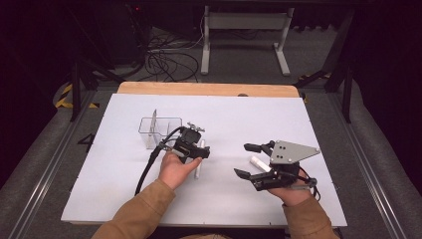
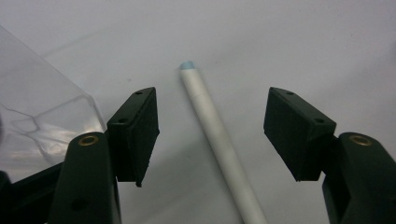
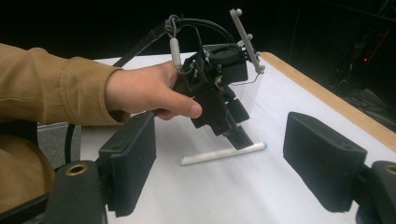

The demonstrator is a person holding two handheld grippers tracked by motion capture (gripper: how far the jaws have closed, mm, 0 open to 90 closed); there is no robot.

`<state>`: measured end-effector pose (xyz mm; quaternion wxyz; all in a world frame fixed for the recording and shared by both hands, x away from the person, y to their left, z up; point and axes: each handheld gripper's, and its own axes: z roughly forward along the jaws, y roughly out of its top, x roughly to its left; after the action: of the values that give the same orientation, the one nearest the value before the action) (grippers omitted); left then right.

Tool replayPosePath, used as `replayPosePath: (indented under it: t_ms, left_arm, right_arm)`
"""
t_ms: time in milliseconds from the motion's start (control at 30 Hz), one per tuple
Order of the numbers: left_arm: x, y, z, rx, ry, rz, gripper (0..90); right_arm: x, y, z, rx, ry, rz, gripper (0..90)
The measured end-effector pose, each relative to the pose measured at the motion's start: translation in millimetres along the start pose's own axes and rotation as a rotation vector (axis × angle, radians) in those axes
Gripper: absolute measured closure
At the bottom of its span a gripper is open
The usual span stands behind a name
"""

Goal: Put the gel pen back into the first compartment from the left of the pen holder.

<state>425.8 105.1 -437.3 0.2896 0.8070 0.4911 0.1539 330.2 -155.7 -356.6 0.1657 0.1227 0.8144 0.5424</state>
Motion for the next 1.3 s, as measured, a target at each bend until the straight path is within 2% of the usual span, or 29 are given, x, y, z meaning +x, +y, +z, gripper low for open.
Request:
replayPosePath:
  t_ms: [100,233,533,633,733,833,1067,1300]
  left_arm:
    - [0.5,-0.2,3.6,0.026,-0.01,-0.01,37.1]
    - [5.2,1.1,7.4,0.081,-0.062,-0.048,40.5]
    - [6.3,2.6,14.1,0.125,-0.036,-0.058,49.2]
    - [6.4,2.8,16.1,0.134,-0.033,-0.061,51.4]
    - [7.2,3.1,17.6,0.144,-0.057,-0.074,53.4]
    - [6.7,3.3,19.0,0.146,-0.05,-0.075,56.2]
    - [6.8,4.0,17.4,0.117,-0.054,-0.09,62.4]
    - [6.9,3.1,22.3,0.13,-0.055,-0.103,71.2]
  right_arm:
    - [0.3,0.0,0.6,0.002,0.001,-0.001,26.2]
    - [0.4,-0.1,1.1,0.004,0.003,-0.002,26.2]
    - [1.0,-0.3,2.6,0.009,0.005,-0.004,26.2]
    - [0.9,-0.4,2.5,0.008,0.005,-0.004,26.2]
    - [1.0,-0.4,2.6,0.009,0.006,-0.003,26.2]
    - [1.1,-0.5,2.9,0.01,0.008,-0.003,26.2]
    - [0.8,-0.5,2.7,0.008,0.008,-0.003,26.2]
    - [1.2,-0.3,2.4,0.007,0.008,-0.003,26.2]
